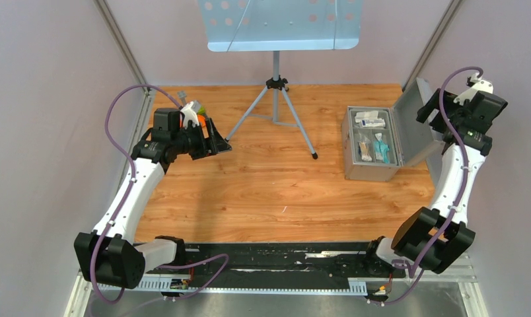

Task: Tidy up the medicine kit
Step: Close the lid of the medicine box.

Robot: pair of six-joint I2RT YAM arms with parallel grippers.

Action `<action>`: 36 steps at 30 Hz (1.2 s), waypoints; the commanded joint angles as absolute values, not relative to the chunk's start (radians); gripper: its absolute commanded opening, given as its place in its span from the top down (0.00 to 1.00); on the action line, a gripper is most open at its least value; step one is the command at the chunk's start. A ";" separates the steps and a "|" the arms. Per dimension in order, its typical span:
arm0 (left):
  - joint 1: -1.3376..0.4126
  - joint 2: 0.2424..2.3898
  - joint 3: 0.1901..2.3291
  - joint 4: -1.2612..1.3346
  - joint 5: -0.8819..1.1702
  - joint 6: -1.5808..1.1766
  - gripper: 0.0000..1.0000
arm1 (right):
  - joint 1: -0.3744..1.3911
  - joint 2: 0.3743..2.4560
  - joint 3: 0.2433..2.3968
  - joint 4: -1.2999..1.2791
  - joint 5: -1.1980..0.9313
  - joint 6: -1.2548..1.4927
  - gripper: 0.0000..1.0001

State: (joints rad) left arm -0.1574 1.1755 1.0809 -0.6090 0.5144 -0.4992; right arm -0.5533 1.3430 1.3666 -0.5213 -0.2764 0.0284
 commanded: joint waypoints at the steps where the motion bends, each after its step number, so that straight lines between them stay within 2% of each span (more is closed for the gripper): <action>1: -0.163 1.170 1.089 -0.591 0.512 -0.480 0.21 | -0.557 1.333 1.366 -0.500 -0.489 0.079 0.19; 7: -0.163 1.165 1.082 -0.589 0.510 -0.484 0.21 | -0.554 1.334 1.355 -0.489 -0.793 0.155 0.23; 13: -0.163 1.168 1.079 -0.586 0.513 -0.486 0.21 | -0.480 1.291 1.310 -0.478 -0.825 0.161 0.25; 18: -0.164 1.175 1.079 -0.583 0.519 -0.489 0.21 | -0.375 1.257 1.271 -0.493 -0.713 0.119 0.26; 23: -0.183 1.172 1.070 -0.565 0.517 -0.510 0.22 | -0.197 1.258 1.226 -0.496 -0.466 0.088 0.28; 27: -0.223 1.173 1.068 -0.561 0.498 -0.525 0.22 | -0.136 1.283 1.203 -0.428 -0.260 0.098 0.32; 32: -0.244 1.169 1.068 -0.560 0.484 -0.532 0.22 | -0.129 1.405 1.281 -0.333 -0.087 0.131 0.33; 36: -0.247 1.161 1.071 -0.571 0.470 -0.532 0.22 | -0.129 1.551 1.411 -0.285 -0.081 0.164 0.33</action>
State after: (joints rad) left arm -0.2424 1.1755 1.0679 -0.5922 0.4892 -0.5217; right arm -0.1276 1.4464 1.2766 -0.4137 -0.1753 0.1230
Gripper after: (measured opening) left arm 0.784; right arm 0.674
